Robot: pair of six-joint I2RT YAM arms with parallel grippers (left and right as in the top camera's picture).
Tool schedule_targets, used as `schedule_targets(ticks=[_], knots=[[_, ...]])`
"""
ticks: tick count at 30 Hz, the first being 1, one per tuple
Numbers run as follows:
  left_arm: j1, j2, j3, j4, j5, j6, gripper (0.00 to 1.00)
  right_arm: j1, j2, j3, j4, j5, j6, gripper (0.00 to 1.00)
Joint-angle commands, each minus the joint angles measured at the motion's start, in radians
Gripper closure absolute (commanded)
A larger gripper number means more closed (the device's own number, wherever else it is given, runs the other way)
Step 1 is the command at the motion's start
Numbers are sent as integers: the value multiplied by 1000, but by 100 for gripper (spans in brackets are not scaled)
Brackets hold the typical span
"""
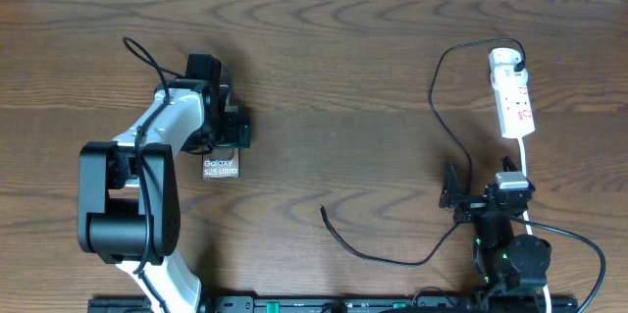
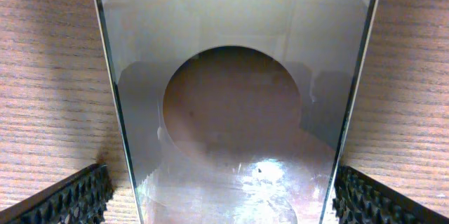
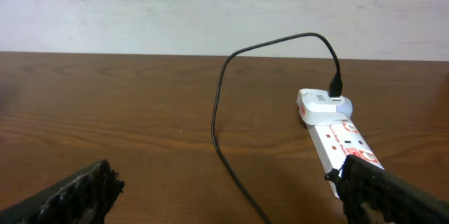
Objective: Plug charger to phone and switch on socket
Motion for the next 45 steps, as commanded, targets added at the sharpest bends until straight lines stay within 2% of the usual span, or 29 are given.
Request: schedule_targets(ticks=[1,45], knots=[[9,20,-27,7,-14,-4,0,6,-3,-1,-5,8,-7,1],[9,21,-36,22,6,33,0,6,-3,-1,-4,8,-7,1]])
